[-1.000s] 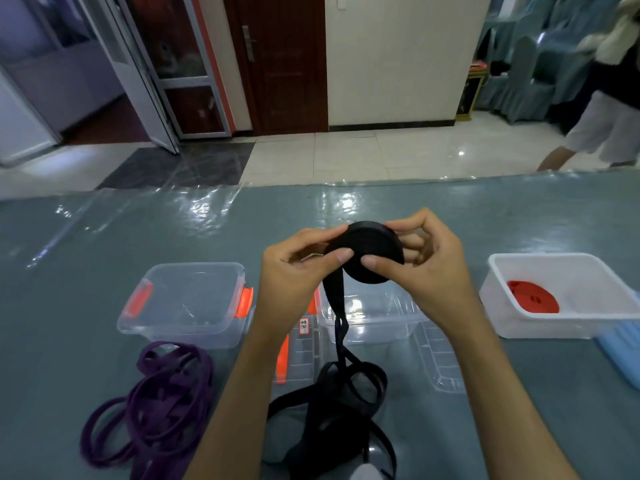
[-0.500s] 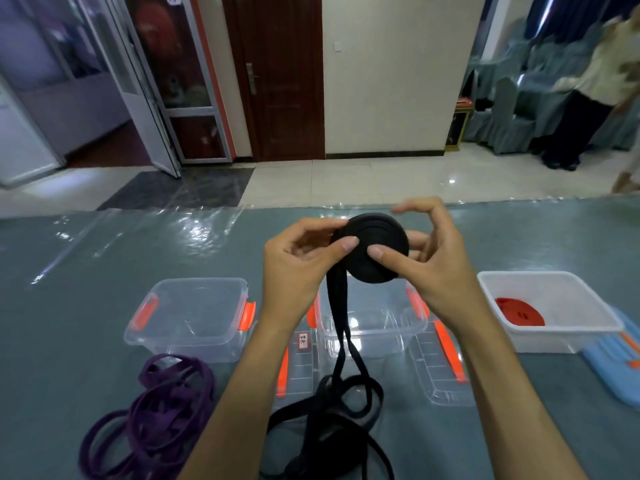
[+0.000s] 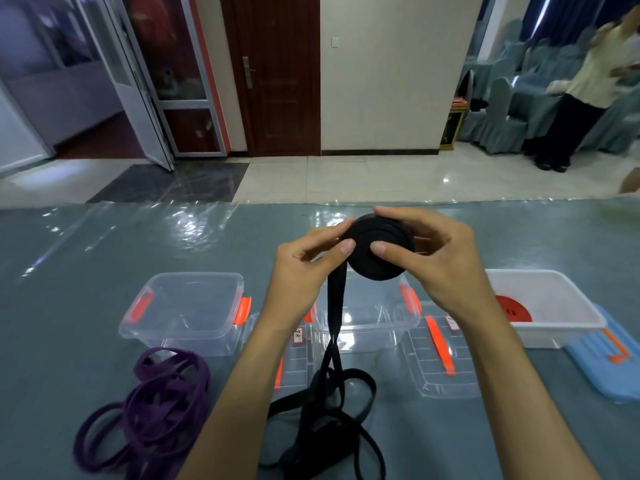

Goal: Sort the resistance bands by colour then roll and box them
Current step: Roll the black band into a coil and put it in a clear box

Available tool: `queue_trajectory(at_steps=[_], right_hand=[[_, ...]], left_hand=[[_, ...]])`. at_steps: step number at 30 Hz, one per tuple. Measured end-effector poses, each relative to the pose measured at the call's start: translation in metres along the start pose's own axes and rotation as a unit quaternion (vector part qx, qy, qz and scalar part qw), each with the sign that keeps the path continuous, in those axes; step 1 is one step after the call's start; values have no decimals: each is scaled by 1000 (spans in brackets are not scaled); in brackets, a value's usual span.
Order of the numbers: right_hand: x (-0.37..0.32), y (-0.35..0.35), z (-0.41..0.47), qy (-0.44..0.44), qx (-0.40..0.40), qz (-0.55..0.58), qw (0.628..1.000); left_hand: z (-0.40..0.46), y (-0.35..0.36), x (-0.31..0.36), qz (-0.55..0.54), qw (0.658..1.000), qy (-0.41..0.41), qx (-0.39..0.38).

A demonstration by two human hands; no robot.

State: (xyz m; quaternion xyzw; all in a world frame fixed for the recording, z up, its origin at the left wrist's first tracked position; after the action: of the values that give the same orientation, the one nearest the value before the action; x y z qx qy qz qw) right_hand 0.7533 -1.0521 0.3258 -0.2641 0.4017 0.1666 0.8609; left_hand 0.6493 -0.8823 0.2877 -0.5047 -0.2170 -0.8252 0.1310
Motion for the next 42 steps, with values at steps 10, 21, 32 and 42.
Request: queue_trajectory(at_steps=[10, 21, 32, 42], right_hand=[[12, 9, -19, 38, -25, 70, 996], [17, 16, -33, 45, -8, 68, 997], [25, 12, -33, 76, -63, 78, 992], [37, 27, -36, 97, -31, 85, 991]], left_hand=[[-10, -2, -4, 9, 1000, 10, -15], [-22, -17, -14, -4, 1000, -10, -19], [-24, -21, -21, -20, 999, -35, -11], [-16, -28, -26, 13, 996, -73, -45]])
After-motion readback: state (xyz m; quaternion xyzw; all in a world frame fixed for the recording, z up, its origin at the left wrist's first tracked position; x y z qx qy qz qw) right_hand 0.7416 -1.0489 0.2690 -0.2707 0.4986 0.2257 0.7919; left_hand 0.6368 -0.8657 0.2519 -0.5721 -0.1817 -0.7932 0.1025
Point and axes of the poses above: each hand's wrist, its own z-axis towards the middle knuckle, its own y-axis out of the palm, x = y × z, the point moved 1 cm from there along z, towards the middle knuckle, and after that the axes turned 6 degrees about -z, right-handed, at the moved point
